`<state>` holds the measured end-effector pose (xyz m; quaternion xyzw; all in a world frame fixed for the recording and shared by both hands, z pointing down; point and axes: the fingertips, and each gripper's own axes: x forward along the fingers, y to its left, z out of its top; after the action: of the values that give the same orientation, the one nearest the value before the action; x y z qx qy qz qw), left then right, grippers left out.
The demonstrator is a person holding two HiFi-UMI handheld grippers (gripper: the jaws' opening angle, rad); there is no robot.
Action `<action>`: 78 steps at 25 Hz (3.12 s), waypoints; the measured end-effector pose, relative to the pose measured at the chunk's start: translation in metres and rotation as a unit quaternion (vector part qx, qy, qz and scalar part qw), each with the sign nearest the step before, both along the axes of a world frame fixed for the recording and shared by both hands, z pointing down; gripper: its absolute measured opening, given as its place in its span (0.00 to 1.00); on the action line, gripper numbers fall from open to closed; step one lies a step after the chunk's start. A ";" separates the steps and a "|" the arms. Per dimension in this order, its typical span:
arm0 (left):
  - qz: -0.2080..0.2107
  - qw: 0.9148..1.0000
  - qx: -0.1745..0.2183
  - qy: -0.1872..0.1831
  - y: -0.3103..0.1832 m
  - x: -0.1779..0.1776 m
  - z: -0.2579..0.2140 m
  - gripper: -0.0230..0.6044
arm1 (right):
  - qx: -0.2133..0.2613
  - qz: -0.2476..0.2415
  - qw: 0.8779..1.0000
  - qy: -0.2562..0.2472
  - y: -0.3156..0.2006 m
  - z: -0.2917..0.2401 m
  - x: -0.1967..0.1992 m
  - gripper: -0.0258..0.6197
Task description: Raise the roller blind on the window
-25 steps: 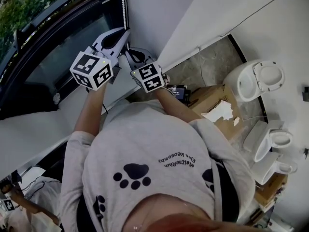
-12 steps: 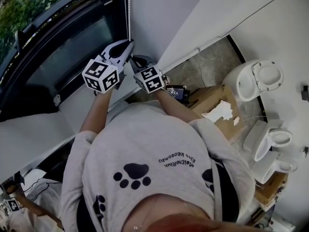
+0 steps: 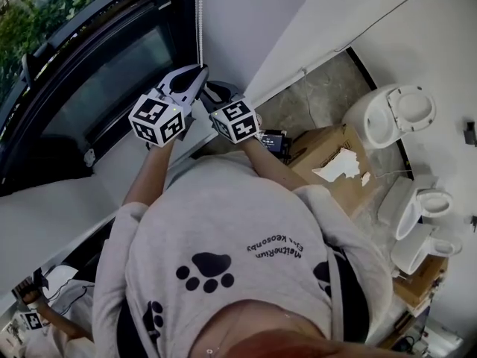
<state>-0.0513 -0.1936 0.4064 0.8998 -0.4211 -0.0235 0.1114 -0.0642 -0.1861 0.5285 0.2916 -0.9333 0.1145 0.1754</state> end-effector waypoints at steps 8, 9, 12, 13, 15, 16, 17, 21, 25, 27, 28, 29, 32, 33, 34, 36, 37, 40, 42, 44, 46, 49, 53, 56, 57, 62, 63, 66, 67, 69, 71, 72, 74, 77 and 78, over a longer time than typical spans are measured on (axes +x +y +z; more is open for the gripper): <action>-0.001 1.000 0.007 0.008 -0.006 -0.008 0.001 0.06 | 0.048 0.023 0.998 -0.046 0.014 -0.097 0.033 0.18; -0.002 1.000 0.007 0.010 -0.006 -0.009 0.001 0.05 | 0.058 0.022 0.996 -0.057 0.015 -0.113 0.033 0.18; 0.001 1.000 0.010 0.017 -0.005 -0.009 0.002 0.05 | 0.094 0.020 0.991 -0.089 0.018 -0.164 0.030 0.18; 0.003 1.000 0.011 0.018 -0.004 -0.008 0.001 0.06 | 0.106 0.018 0.989 -0.099 0.018 -0.182 0.029 0.18; 0.007 1.000 0.013 0.018 -0.002 -0.005 0.000 0.05 | 0.128 0.010 0.985 -0.113 0.017 -0.214 0.024 0.18; 0.009 1.000 0.014 0.018 -0.001 -0.004 0.000 0.05 | 0.139 0.006 0.984 -0.115 0.015 -0.228 0.020 0.18; 0.011 1.000 0.015 0.019 0.000 -0.003 0.000 0.05 | 0.149 0.003 0.982 -0.114 0.013 -0.240 0.017 0.18; 0.017 1.000 0.018 0.019 0.005 0.001 0.000 0.06 | 0.174 -0.006 0.977 -0.121 0.002 -0.277 0.003 0.18; 0.019 0.999 0.021 0.019 0.009 0.001 -0.001 0.05 | 0.193 -0.013 0.972 -0.131 -0.005 -0.307 -0.010 0.09; 0.017 0.999 0.022 0.019 0.009 -0.001 -0.001 0.06 | 0.204 -0.015 0.971 -0.124 -0.006 -0.311 -0.015 0.06; 0.017 0.999 0.023 0.020 0.009 -0.002 -0.001 0.05 | 0.206 -0.015 0.970 -0.125 -0.006 -0.311 -0.016 0.06; 0.016 0.999 0.025 0.021 0.009 -0.004 -0.001 0.05 | 0.205 -0.012 0.970 -0.132 -0.006 -0.311 -0.016 0.06; 0.013 0.999 0.029 0.016 0.008 -0.008 0.003 0.06 | 0.193 -0.005 0.969 -0.151 -0.006 -0.307 -0.015 0.05; 0.012 1.000 0.025 0.010 0.008 -0.008 0.007 0.06 | 0.195 -0.003 0.970 -0.147 -0.007 -0.303 -0.015 0.05; 0.013 1.000 0.019 0.005 0.009 -0.008 0.012 0.05 | 0.197 -0.001 0.970 -0.139 -0.007 -0.297 -0.016 0.05; 0.013 1.000 0.009 0.000 0.011 -0.008 0.025 0.05 | 0.194 0.000 0.973 -0.128 -0.008 -0.284 -0.017 0.05; 0.012 1.000 0.007 -0.005 0.012 -0.007 0.032 0.06 | 0.189 0.001 0.974 -0.125 -0.008 -0.277 -0.017 0.05; 0.014 1.000 0.000 -0.022 0.016 -0.006 0.054 0.05 | 0.176 0.006 0.978 -0.111 -0.010 -0.254 -0.016 0.05; 0.016 0.999 -0.010 -0.030 0.017 -0.007 0.069 0.05 | 0.169 0.009 0.980 -0.101 -0.011 -0.238 -0.016 0.05; 0.016 0.999 -0.021 -0.032 0.018 -0.009 0.083 0.05 | 0.167 0.013 0.982 -0.093 -0.011 -0.224 -0.016 0.05; 0.015 0.999 -0.035 -0.032 0.019 -0.010 0.095 0.05 | 0.165 0.017 0.983 -0.084 -0.013 -0.212 -0.016 0.05; 0.014 0.998 -0.056 -0.040 0.022 -0.009 0.113 0.06 | 0.149 0.019 0.986 -0.074 -0.016 -0.192 -0.016 0.05; 0.015 0.995 -0.087 -0.049 0.026 -0.011 0.138 0.06 | 0.130 0.021 0.989 -0.062 -0.019 -0.166 -0.019 0.05; 0.033 0.993 -0.097 -0.055 0.030 -0.006 0.145 0.06 | 0.129 0.021 0.990 -0.059 -0.020 -0.157 -0.020 0.05; 0.038 0.993 -0.095 -0.055 0.031 -0.005 0.143 0.06 | 0.129 0.021 0.990 -0.060 -0.020 -0.157 -0.020 0.05; 0.044 0.996 -0.072 -0.038 0.024 -0.008 0.105 0.17 | 0.125 0.020 0.990 -0.066 -0.020 -0.158 -0.020 0.05; 0.040 0.996 -0.065 -0.036 0.021 -0.011 0.094 0.17 | 0.124 0.020 0.990 -0.067 -0.020 -0.157 -0.020 0.05; 0.020 0.999 -0.036 -0.030 0.012 -0.023 0.057 0.17 | 0.125 0.019 0.990 -0.069 -0.020 -0.157 -0.021 0.05; 0.013 0.999 -0.025 -0.033 0.010 -0.027 0.045 0.17 | 0.125 0.019 0.990 -0.069 -0.020 -0.157 -0.021 0.05; 0.003 0.999 -0.008 -0.042 0.006 -0.034 0.026 0.17 | 0.125 0.020 0.989 -0.069 -0.020 -0.157 -0.021 0.05; -0.007 0.999 0.005 -0.046 0.006 -0.042 0.007 0.17 | 0.126 0.022 0.989 -0.069 -0.021 -0.157 -0.020 0.05; -0.013 0.999 0.012 -0.047 0.006 -0.045 -0.003 0.17 | 0.127 0.022 0.989 -0.068 -0.021 -0.157 -0.020 0.05; -0.023 0.998 0.027 -0.050 0.006 -0.052 -0.025 0.17 | 0.129 0.024 0.989 -0.067 -0.022 -0.158 -0.019 0.05; -0.022 0.998 0.051 -0.040 0.006 -0.056 -0.062 0.17 | 0.130 0.025 0.989 -0.066 -0.022 -0.158 -0.018 0.05; -0.015 0.998 0.057 -0.029 0.005 -0.055 -0.075 0.17 | 0.131 0.025 0.989 -0.066 -0.022 -0.158 -0.018 0.05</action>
<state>-0.1063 -0.1883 0.3310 0.8986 -0.4356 -0.0233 0.0474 -0.0825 -0.2077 0.3704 0.3273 -0.9422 0.0144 0.0707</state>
